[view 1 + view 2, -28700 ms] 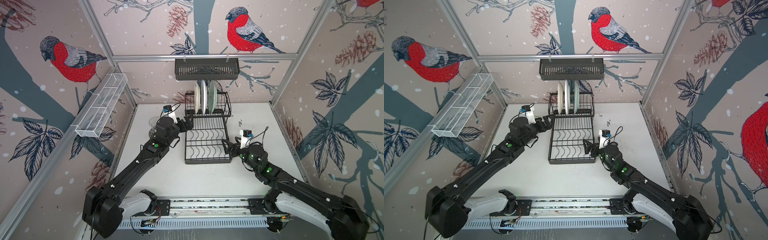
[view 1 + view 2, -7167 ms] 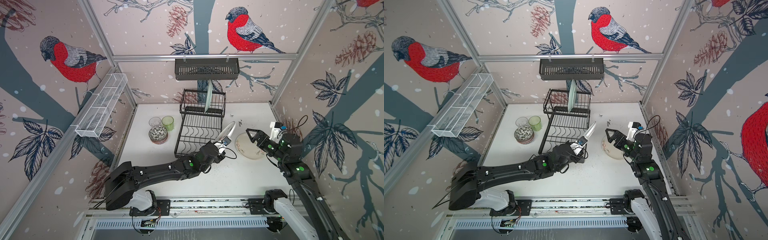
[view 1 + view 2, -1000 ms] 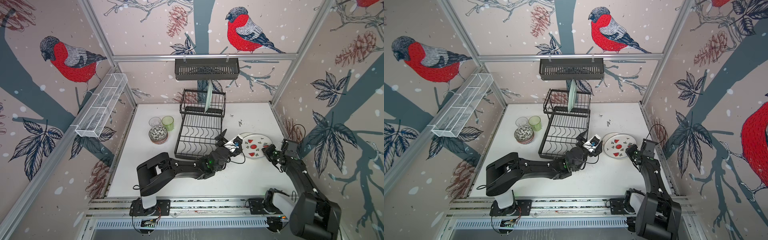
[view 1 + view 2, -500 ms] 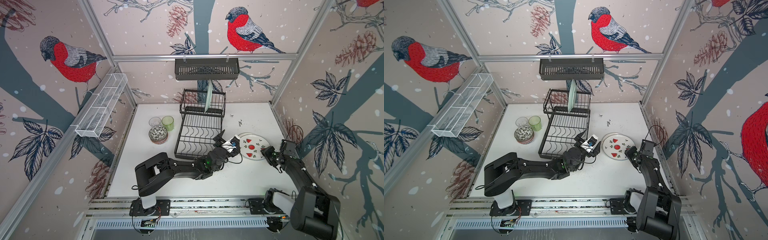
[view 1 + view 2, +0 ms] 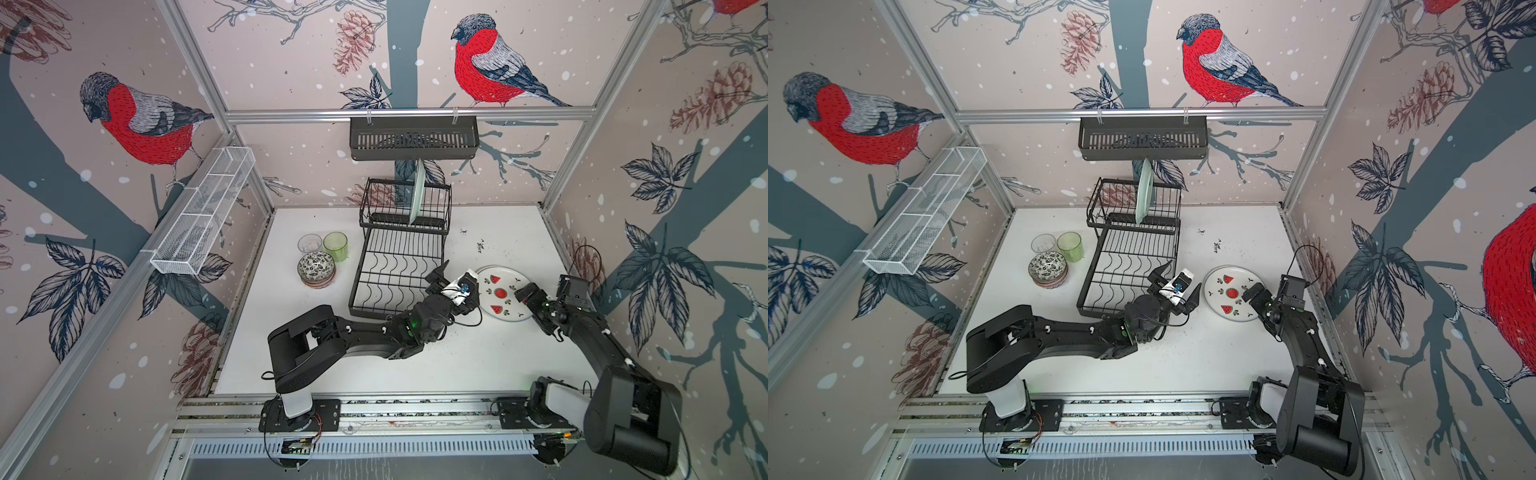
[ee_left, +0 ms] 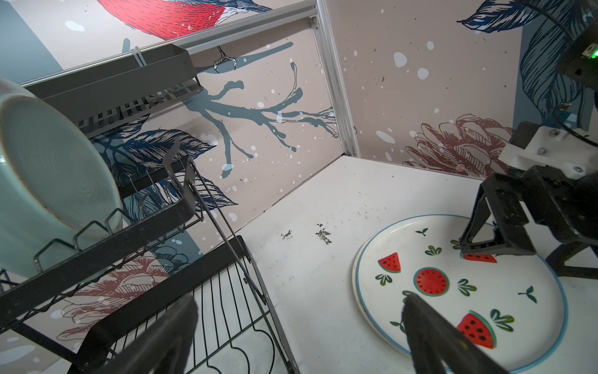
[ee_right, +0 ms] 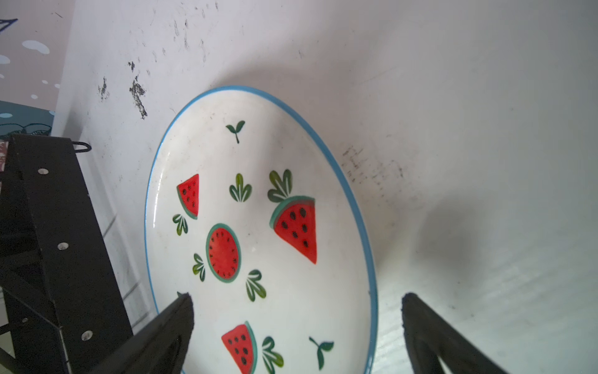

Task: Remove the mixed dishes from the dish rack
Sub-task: 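Lay the watermelon plate flat on the white plate with the right gripper, then open and raise the right gripper while the left moves to the pale green plate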

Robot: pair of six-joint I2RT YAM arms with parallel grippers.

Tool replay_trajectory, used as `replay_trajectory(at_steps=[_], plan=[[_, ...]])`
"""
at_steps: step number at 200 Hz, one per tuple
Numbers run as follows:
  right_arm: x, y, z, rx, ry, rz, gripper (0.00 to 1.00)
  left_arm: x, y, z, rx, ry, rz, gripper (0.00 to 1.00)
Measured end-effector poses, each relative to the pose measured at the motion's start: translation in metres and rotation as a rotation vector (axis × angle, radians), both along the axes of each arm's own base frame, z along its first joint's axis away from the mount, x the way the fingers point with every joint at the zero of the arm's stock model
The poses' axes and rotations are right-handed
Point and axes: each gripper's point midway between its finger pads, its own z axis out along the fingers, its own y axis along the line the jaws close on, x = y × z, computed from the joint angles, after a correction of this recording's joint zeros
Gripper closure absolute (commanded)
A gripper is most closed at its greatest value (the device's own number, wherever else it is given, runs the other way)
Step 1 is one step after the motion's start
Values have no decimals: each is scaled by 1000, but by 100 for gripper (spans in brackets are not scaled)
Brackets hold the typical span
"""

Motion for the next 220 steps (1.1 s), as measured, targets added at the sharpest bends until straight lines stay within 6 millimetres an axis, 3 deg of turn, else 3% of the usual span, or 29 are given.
replay_trajectory(at_steps=[36, 72, 96, 144, 194, 220], plan=[[2, 7, 3, -45, 13, 35, 1, 1, -1, 3, -13, 4, 0, 2], [8, 12, 18, -123, -19, 68, 0, 0, -9, 10, -30, 18, -25, 2], [11, 18, 39, -140, -100, 84, 0, 0, -12, 8, -18, 36, -33, 2], [15, 30, 91, -168, -300, 114, 1, 0, -29, 38, -50, 25, -81, 2], [12, 34, 115, -179, -373, 124, 0, -3, -40, 42, -51, 59, -126, 2], [11, 39, 123, -168, -400, 140, 1, -4, -36, 50, -59, 85, -121, 2]])
